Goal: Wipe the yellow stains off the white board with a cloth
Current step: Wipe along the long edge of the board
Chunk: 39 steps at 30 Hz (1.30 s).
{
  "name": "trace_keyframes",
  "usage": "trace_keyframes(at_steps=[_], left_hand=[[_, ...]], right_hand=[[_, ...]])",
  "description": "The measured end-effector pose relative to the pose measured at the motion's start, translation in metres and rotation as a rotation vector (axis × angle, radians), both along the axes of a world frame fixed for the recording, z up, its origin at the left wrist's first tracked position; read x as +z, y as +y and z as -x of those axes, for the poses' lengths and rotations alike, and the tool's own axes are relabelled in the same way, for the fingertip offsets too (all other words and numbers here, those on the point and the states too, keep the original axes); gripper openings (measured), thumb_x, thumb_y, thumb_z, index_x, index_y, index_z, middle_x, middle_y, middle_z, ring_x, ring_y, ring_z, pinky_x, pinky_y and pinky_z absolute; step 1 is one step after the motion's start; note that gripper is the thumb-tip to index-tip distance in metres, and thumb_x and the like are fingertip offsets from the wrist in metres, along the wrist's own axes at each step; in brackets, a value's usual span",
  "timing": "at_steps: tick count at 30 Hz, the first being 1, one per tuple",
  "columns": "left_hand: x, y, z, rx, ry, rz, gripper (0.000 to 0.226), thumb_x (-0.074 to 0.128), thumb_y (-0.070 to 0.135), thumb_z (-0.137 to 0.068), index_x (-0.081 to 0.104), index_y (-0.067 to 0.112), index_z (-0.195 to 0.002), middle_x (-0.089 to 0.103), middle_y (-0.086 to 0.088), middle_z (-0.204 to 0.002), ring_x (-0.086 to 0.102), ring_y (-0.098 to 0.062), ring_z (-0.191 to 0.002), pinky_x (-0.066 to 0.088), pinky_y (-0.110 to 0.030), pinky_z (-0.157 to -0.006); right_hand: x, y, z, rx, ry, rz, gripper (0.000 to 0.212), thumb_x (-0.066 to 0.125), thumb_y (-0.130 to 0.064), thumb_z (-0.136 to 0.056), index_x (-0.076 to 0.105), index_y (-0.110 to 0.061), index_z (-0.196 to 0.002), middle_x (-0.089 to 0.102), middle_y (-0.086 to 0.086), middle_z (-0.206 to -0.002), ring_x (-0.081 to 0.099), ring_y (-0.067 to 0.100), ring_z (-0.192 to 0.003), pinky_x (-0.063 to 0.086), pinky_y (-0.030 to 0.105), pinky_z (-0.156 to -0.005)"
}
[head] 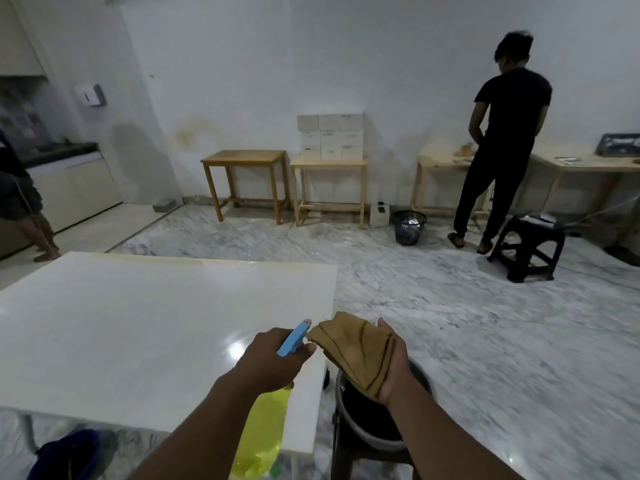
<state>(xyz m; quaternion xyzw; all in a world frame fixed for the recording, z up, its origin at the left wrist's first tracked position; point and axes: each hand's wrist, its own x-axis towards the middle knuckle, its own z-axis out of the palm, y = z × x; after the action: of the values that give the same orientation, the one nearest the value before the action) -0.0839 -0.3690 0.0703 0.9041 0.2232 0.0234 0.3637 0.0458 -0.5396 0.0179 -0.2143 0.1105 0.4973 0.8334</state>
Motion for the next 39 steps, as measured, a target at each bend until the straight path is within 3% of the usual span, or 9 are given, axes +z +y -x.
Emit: trace_keyframes(at_steps=[5, 8, 11, 14, 17, 23, 30, 35, 39], left_hand=[[0.012, -0.056, -0.069, -0.038, -0.019, -0.047, 0.044, 0.065, 0.048, -0.101, 0.07, 0.004, -0.099, 0.077, -0.019, -0.097, 0.078, -0.037, -0.086, 0.061, -0.049, -0.084], [0.014, -0.092, -0.105, -0.018, -0.044, -0.05, 0.042, 0.064, 0.049, -0.102, 0.071, 0.007, -0.104, 0.075, -0.017, -0.102, 0.073, -0.035, -0.094, 0.054, -0.04, -0.078], [0.011, -0.119, -0.133, 0.026, -0.056, -0.023, 0.046, 0.064, 0.049, -0.102, 0.07, 0.004, -0.107, 0.074, -0.019, -0.103, 0.07, -0.033, -0.09, 0.047, -0.034, -0.074], [0.008, -0.135, -0.154, 0.03, -0.027, -0.022, 0.046, 0.064, 0.049, -0.102, 0.069, 0.003, -0.108, 0.074, -0.02, -0.105, 0.062, -0.027, -0.083, 0.044, -0.03, -0.07], [0.006, -0.144, -0.175, 0.031, 0.004, -0.009, 0.047, 0.064, 0.051, -0.101, 0.069, 0.005, -0.109, 0.074, -0.018, -0.103, 0.071, -0.034, -0.091, 0.056, -0.043, -0.082], [-0.009, -0.139, -0.213, 0.047, 0.036, 0.005, 0.046, 0.065, 0.049, -0.101, 0.068, 0.003, -0.104, 0.072, -0.02, -0.097, 0.073, -0.039, -0.094, 0.06, -0.046, -0.088], [-0.025, -0.116, -0.259, 0.129, 0.078, 0.045, 0.042, 0.066, 0.053, -0.1, 0.064, 0.011, -0.092, 0.07, -0.014, -0.092, 0.065, -0.027, -0.08, 0.047, -0.031, -0.074], [-0.026, -0.101, -0.301, 0.14, 0.089, 0.032, 0.036, 0.066, 0.049, -0.101, 0.06, 0.018, -0.084, 0.078, -0.02, -0.097, 0.079, -0.035, -0.086, 0.062, -0.047, -0.09], [-0.038, -0.097, -0.339, 0.173, 0.134, 0.055, 0.037, 0.066, 0.049, -0.101, 0.061, 0.014, -0.089, 0.067, -0.004, -0.076, 0.072, -0.022, -0.066, 0.058, -0.032, -0.07]], right_hand=[[0.017, -0.058, -0.06, 0.01, -0.254, 0.177, 0.072, 0.046, -0.059, -0.092, 0.067, 0.004, -0.122, 0.066, 0.03, -0.123, 0.07, 0.044, -0.099, 0.059, 0.055, -0.082], [0.027, -0.092, -0.101, 0.043, -0.335, 0.258, 0.074, 0.046, -0.062, -0.09, 0.064, 0.0, -0.128, 0.061, 0.028, -0.132, 0.058, 0.046, -0.122, 0.044, 0.059, -0.105], [0.031, -0.122, -0.135, 0.069, -0.385, 0.283, 0.078, 0.042, -0.067, -0.09, 0.063, -0.002, -0.13, 0.06, 0.027, -0.134, 0.054, 0.045, -0.127, 0.034, 0.059, -0.113], [0.03, -0.145, -0.165, 0.073, -0.391, 0.301, 0.082, 0.042, -0.07, -0.089, 0.064, -0.002, -0.128, 0.061, 0.026, -0.133, 0.057, 0.044, -0.125, 0.035, 0.054, -0.115], [0.027, -0.158, -0.188, 0.07, -0.384, 0.302, 0.086, 0.043, -0.073, -0.087, 0.063, -0.001, -0.13, 0.059, 0.026, -0.135, 0.056, 0.044, -0.126, 0.035, 0.053, -0.116], [0.021, -0.158, -0.23, 0.114, -0.372, 0.329, 0.096, 0.036, -0.08, -0.085, 0.065, 0.001, -0.126, 0.063, 0.027, -0.13, 0.059, 0.042, -0.123, 0.04, 0.051, -0.111], [0.02, -0.124, -0.29, 0.191, -0.385, 0.372, 0.09, 0.038, -0.078, -0.087, 0.072, 0.0, -0.115, 0.067, 0.025, -0.124, 0.067, 0.04, -0.111, 0.052, 0.048, -0.099], [0.017, -0.104, -0.343, 0.197, -0.396, 0.349, 0.09, 0.044, -0.076, -0.085, 0.065, 0.001, -0.126, 0.064, 0.025, -0.128, 0.063, 0.042, -0.118, 0.045, 0.051, -0.108], [0.004, -0.098, -0.384, 0.264, -0.401, 0.367, 0.088, 0.045, -0.076, -0.085, 0.066, -0.001, -0.126, 0.064, 0.025, -0.129, 0.063, 0.041, -0.119, 0.047, 0.049, -0.105]])
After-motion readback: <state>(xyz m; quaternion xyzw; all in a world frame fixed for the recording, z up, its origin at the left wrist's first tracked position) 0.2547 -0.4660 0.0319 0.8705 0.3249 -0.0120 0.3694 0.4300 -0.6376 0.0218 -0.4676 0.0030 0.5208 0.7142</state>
